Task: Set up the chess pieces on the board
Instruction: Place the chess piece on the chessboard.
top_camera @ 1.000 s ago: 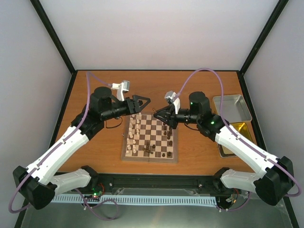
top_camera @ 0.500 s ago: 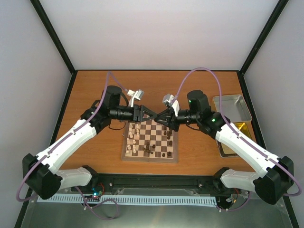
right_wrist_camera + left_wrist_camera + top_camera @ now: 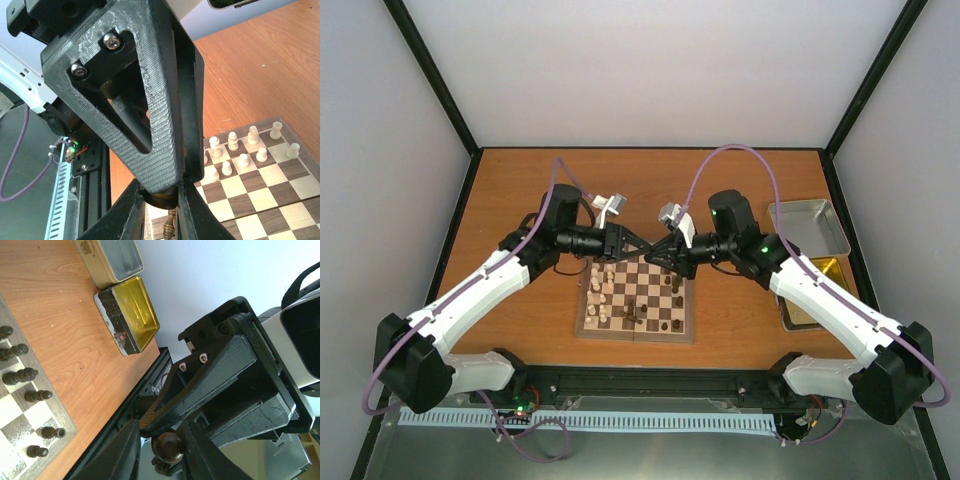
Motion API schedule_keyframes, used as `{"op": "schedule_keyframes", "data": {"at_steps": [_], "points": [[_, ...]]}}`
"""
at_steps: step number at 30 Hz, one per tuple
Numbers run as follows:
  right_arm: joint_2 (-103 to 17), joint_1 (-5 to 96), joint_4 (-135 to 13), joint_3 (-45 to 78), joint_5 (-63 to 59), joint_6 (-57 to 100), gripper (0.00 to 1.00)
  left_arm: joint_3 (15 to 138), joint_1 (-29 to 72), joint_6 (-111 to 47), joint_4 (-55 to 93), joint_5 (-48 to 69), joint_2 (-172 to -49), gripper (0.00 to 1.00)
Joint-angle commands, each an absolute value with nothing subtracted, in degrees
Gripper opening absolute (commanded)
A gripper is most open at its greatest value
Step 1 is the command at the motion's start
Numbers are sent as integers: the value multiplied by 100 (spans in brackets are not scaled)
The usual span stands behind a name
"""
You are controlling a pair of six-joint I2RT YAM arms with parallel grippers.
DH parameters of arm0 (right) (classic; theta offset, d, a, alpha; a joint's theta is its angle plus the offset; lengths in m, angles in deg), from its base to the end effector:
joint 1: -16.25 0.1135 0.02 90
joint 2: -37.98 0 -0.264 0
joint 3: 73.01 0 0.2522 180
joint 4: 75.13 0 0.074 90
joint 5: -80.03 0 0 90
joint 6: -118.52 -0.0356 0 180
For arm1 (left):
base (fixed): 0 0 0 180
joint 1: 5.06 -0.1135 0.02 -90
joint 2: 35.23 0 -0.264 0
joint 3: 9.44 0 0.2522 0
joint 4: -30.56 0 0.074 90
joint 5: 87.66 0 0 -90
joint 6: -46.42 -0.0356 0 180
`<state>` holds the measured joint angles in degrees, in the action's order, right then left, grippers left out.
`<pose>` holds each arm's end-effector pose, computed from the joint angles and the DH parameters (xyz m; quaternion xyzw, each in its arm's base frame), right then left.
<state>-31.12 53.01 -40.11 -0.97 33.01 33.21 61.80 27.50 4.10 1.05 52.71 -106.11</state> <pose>0.1957 0.1765 0.3199 -0.4540 0.6987 0.4325 0.3445 0.2130 -0.1685 0.3174 0.1110 0.8019 -0.5759 0.1140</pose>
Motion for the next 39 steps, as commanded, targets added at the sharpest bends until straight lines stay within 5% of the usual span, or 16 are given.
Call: {"op": "schedule_keyframes", "data": {"at_steps": [1,8,12,16,30,39], "points": [[-3154,5317,-3956,63,3340,3458,5,6240,2720,492,315,5234,-10588,18],[-3161,5317,-3912,83,3236,3363,8,6224,2720,421,284,5035,-10525,1],[-3194,5319,-3707,194,2940,3142,47,6273,2720,161,91,4599,-10480,1],[-2871,5288,-3834,-184,2025,2661,62,6451,2733,-429,-338,3544,-10527,1],[-1146,4816,-2849,-2177,-2718,-1398,65,9127,4024,-1509,-1309,96,-13672,1],[127,4798,-2287,-2795,-3820,-2143,65,10469,4187,-1608,-1822,-72,-15409,1]]}}
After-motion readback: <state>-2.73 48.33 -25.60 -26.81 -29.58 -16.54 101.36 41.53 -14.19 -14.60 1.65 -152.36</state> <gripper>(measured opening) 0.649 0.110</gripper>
